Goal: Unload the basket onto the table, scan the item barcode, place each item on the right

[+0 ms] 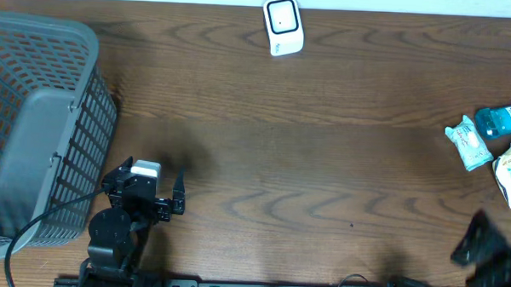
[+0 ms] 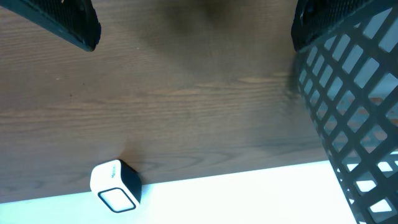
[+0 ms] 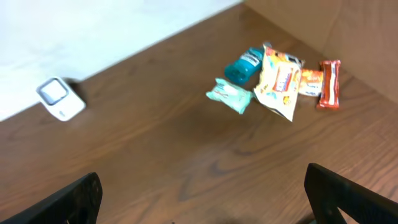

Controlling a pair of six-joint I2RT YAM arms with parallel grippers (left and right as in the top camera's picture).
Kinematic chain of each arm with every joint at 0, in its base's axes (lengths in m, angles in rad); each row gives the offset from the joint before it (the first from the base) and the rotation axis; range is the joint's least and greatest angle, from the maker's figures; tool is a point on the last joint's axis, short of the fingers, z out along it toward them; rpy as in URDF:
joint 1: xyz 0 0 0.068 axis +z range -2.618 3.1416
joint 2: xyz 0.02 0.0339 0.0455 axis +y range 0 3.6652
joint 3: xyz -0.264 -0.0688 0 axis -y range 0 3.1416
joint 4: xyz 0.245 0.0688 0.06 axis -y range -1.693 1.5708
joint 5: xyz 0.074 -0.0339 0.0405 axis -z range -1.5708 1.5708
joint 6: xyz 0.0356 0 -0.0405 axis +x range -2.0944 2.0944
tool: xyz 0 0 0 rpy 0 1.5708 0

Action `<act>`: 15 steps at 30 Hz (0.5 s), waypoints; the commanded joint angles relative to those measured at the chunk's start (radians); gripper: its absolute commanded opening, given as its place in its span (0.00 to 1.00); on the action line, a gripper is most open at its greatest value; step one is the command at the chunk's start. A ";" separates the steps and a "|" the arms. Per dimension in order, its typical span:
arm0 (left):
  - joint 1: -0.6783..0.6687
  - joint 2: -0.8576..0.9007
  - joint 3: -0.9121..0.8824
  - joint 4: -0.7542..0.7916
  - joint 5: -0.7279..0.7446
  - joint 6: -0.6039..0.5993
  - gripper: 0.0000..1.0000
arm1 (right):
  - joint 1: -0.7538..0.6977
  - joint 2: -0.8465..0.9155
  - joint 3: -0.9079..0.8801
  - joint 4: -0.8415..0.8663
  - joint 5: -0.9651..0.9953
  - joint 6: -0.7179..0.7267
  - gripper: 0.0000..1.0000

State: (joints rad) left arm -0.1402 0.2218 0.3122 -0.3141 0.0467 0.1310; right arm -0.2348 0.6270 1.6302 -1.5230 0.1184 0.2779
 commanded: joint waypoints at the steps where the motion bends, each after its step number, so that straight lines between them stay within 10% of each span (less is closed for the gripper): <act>1: 0.000 -0.002 -0.001 0.001 -0.002 -0.001 0.98 | 0.047 -0.066 0.004 -0.021 -0.005 0.006 0.99; 15: 0.000 -0.002 -0.001 0.001 -0.002 -0.001 0.98 | 0.220 -0.412 -0.092 0.072 0.004 0.025 0.99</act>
State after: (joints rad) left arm -0.1402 0.2218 0.3122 -0.3141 0.0467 0.1310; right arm -0.0238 0.2584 1.5764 -1.4700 0.1219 0.2867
